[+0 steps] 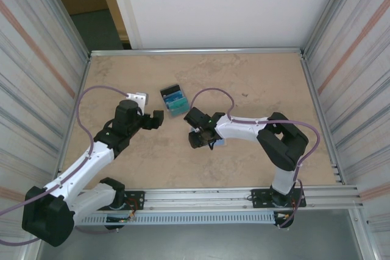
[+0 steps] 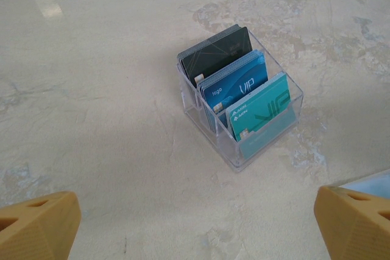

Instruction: Take the credit cards out of the card holder

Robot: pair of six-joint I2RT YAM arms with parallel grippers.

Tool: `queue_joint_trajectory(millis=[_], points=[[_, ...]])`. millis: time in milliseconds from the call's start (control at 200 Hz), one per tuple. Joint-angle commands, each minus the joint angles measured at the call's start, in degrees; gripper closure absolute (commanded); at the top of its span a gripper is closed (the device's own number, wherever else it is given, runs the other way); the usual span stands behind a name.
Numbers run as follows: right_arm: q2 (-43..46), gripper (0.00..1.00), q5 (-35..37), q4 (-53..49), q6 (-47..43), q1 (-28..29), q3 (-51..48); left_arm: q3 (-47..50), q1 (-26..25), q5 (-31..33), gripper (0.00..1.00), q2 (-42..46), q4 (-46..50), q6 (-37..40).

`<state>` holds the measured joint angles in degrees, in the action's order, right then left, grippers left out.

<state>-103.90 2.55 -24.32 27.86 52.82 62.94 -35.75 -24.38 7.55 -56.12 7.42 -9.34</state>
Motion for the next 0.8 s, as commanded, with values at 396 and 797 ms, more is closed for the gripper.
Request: queue_joint_trajectory(millis=[396, 797], points=[[4.57, 0.70, 0.22, 1.43, -0.96, -1.90, -2.69, -1.19, 0.12, 2.40, 0.01, 4.34, 0.97, -5.89], [2.09, 0.60, 3.13, 0.49, -3.31, 0.97, 1.08, -0.21, -0.22, 0.36, 0.01, 3.48, -0.74, -4.19]])
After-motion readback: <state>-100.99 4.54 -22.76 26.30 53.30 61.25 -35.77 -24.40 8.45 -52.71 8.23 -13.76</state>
